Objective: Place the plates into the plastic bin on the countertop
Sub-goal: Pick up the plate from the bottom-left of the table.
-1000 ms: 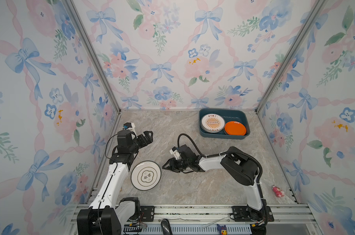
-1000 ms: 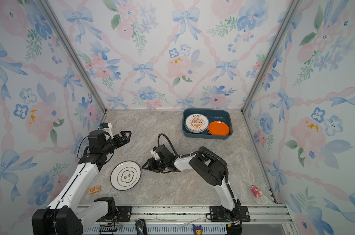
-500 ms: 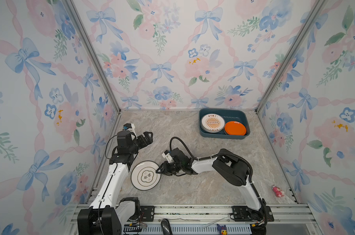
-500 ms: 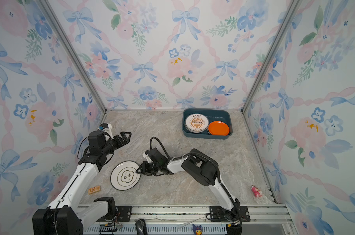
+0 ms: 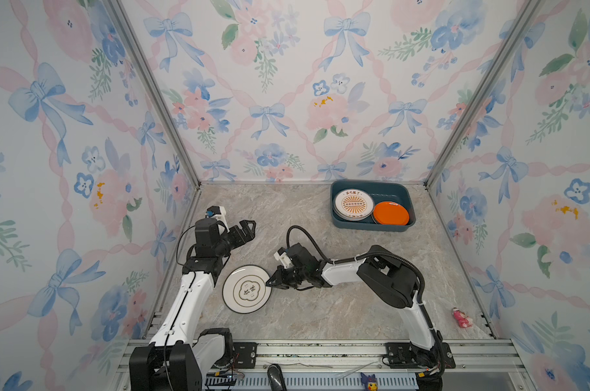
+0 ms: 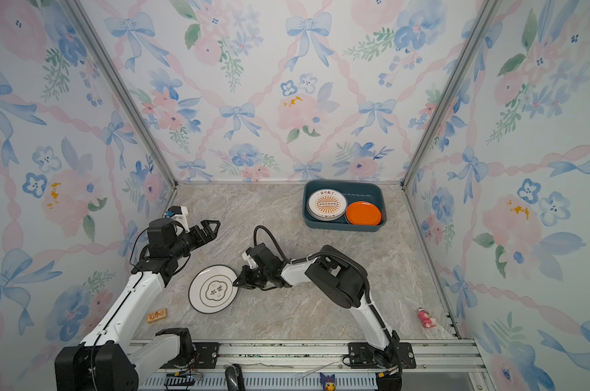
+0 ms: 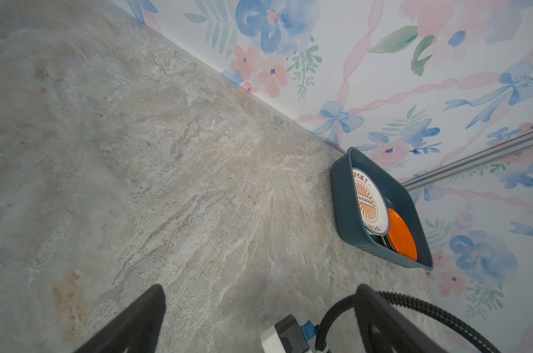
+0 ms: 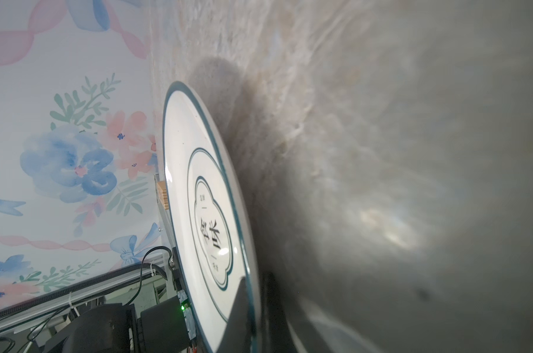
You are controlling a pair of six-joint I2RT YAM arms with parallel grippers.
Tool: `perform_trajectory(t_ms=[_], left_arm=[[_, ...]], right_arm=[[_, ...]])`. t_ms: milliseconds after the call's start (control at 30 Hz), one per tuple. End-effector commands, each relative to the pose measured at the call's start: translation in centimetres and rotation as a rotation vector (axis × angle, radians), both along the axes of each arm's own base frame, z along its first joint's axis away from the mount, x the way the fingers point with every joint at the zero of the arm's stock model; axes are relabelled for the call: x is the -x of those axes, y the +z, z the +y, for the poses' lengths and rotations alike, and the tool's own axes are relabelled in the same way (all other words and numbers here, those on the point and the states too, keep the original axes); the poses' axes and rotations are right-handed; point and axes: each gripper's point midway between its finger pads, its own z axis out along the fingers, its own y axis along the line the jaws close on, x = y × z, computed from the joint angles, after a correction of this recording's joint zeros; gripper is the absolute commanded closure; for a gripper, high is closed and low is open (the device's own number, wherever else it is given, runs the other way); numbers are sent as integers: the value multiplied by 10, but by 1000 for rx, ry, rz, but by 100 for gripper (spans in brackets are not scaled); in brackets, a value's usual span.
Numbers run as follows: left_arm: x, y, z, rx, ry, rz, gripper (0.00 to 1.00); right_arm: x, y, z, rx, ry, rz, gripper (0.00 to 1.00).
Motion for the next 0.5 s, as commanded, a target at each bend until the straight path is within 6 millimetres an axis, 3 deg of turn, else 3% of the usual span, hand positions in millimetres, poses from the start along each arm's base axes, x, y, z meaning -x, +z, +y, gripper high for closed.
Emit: perform_trajectory(t_ms=[0,133,467], left_arm=[[0,-8,-7,29,-33,2,2],[1,-18,-20,51,-74,10,3],[8,-40,-82,125,-268,21,6]], right_arm=[[-33,11,-47,72,-86,-43,100],[-53,36,-91,113,-137,-95,100],[-78,88,-178,166,-238,-189,100]])
